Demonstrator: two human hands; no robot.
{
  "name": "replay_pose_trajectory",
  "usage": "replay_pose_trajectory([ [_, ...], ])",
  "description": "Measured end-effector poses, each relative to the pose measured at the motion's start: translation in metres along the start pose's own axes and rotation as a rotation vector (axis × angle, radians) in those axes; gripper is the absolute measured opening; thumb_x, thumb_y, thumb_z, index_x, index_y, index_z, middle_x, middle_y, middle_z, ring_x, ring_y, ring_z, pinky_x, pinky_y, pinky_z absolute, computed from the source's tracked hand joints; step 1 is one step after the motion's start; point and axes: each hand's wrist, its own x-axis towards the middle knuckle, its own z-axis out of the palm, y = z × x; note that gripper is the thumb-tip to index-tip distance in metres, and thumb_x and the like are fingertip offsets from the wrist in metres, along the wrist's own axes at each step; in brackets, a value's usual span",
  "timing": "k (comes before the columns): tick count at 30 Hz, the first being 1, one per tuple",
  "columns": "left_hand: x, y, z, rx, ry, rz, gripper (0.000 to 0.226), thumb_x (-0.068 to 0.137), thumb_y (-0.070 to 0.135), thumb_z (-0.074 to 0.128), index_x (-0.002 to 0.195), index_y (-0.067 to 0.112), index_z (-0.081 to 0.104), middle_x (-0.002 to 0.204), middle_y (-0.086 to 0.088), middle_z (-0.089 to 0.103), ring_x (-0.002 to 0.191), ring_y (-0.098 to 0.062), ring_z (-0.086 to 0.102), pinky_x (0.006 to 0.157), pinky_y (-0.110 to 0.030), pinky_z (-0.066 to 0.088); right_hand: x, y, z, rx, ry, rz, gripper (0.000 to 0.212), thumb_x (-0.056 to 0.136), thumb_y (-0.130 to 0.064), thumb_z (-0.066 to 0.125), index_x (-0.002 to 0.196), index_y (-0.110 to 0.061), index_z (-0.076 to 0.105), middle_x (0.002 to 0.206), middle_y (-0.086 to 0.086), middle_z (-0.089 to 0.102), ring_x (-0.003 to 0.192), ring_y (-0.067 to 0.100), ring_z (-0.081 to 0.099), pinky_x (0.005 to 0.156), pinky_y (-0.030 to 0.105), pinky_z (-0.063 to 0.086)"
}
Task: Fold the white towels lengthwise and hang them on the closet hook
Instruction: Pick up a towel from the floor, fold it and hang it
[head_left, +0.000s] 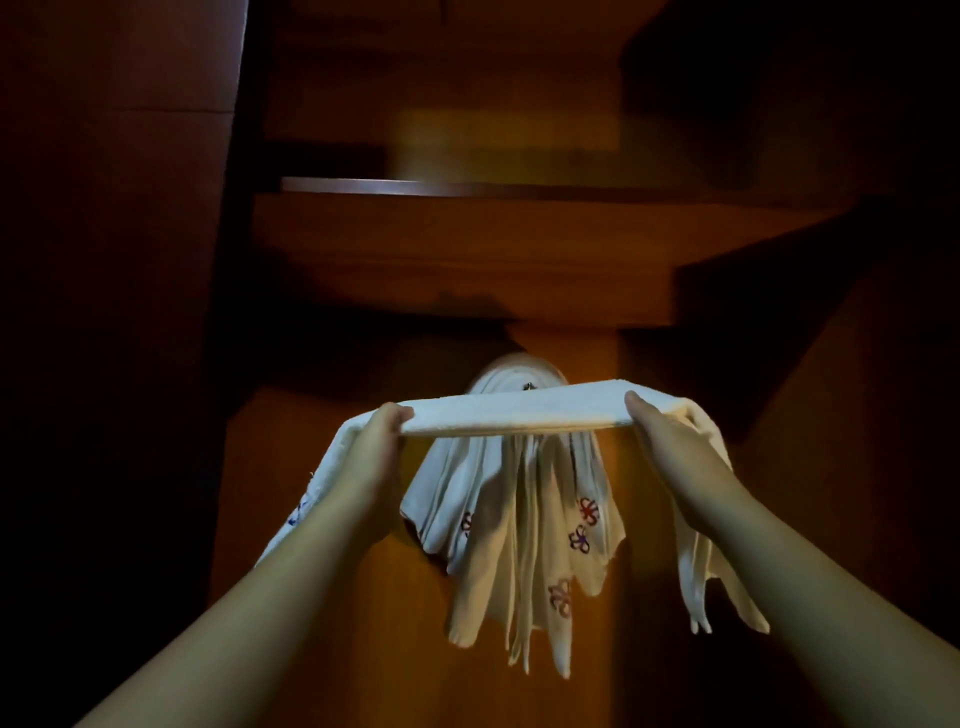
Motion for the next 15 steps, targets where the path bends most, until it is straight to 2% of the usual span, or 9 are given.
replay_pose_trajectory([
  [3, 0.025, 0.001, 0.009, -0.037, 0.012, 0.040, 0.017, 0.093, 0.031, 0.051, 0.092, 0.014, 0.053, 0.099, -0.011, 0.051, 0.100, -0.023, 0.047, 0.097, -0.040, 0.038, 0.025, -0.003, 0.006, -0.029, 0.007, -0.047, 0.057, 0.096, -0.055, 0.056, 0.139, -0.016, 0.055, 0.116, -0.001, 0.053, 0.106, 0.016, 0.048, 0.110, 0.045, 0.042],
  [5, 0.040, 0.005, 0.016, -0.049, 0.036, 0.073, 0.017, 0.095, 0.028, 0.050, 0.092, 0.013, 0.057, 0.091, -0.007, 0.058, 0.093, -0.018, 0.054, 0.087, -0.033, 0.041, 0.042, -0.007, 0.011, -0.026, 0.021, -0.056, 0.060, 0.095, -0.058, 0.056, 0.140, -0.018, 0.053, 0.121, 0.000, 0.050, 0.106, 0.016, 0.048, 0.105, 0.042, 0.044],
  [7, 0.055, 0.010, 0.024, -0.053, 0.033, 0.096, 0.018, 0.096, 0.029, 0.049, 0.092, 0.014, 0.059, 0.086, -0.005, 0.063, 0.088, -0.015, 0.058, 0.077, -0.028, 0.041, 0.060, -0.013, 0.015, -0.018, 0.053, -0.066, 0.063, 0.092, -0.062, 0.058, 0.141, -0.022, 0.052, 0.134, 0.002, 0.048, 0.102, 0.016, 0.052, 0.094, 0.034, 0.048],
  [9, 0.072, 0.012, 0.031, -0.040, 0.017, 0.114, 0.021, 0.096, 0.031, 0.048, 0.092, 0.014, 0.060, 0.076, -0.004, 0.069, 0.081, -0.014, 0.063, 0.071, -0.028, 0.041, 0.077, -0.020, 0.019, -0.006, 0.066, -0.033, 0.068, 0.092, -0.064, 0.057, 0.144, -0.021, 0.048, 0.132, 0.003, 0.047, 0.094, 0.017, 0.052, 0.083, 0.029, 0.046],
  [11, 0.088, 0.011, 0.037, -0.038, -0.015, 0.099, 0.025, 0.096, 0.033, 0.046, 0.090, 0.013, 0.060, 0.056, 0.003, 0.068, 0.060, -0.009, 0.068, 0.062, -0.027, 0.042, 0.094, -0.022, 0.024, -0.014, 0.050, 0.013, 0.074, 0.091, -0.066, 0.055, 0.146, -0.017, 0.046, 0.141, 0.009, 0.049, 0.113, 0.024, 0.054, 0.098, 0.037, 0.047],
  [12, 0.096, 0.010, 0.039, -0.042, -0.022, 0.074, 0.028, 0.095, 0.035, 0.047, 0.091, 0.011, 0.061, 0.054, 0.004, 0.067, 0.052, -0.007, 0.068, 0.058, -0.028, 0.045, 0.101, -0.021, 0.026, -0.006, 0.042, 0.030, 0.074, 0.091, -0.065, 0.056, 0.146, -0.016, 0.047, 0.143, 0.011, 0.050, 0.122, 0.027, 0.053, 0.104, 0.041, 0.045],
  [13, 0.102, 0.009, 0.041, -0.046, -0.024, 0.044, 0.032, 0.093, 0.037, 0.048, 0.094, 0.009, 0.063, 0.057, 0.001, 0.069, 0.052, -0.008, 0.069, 0.057, -0.026, 0.047, 0.106, -0.018, 0.027, 0.003, 0.036, 0.041, 0.070, 0.091, -0.063, 0.057, 0.143, -0.017, 0.050, 0.140, 0.012, 0.053, 0.123, 0.028, 0.053, 0.103, 0.040, 0.045],
  [15, 0.113, 0.003, 0.041, -0.042, -0.019, 0.001, 0.041, 0.089, 0.040, 0.052, 0.106, 0.006, 0.066, 0.074, -0.008, 0.076, 0.066, -0.016, 0.074, 0.063, -0.031, 0.051, 0.111, -0.007, 0.029, -0.003, 0.028, 0.047, 0.057, 0.091, -0.058, 0.060, 0.135, -0.021, 0.058, 0.132, 0.010, 0.060, 0.116, 0.025, 0.057, 0.092, 0.034, 0.044],
])
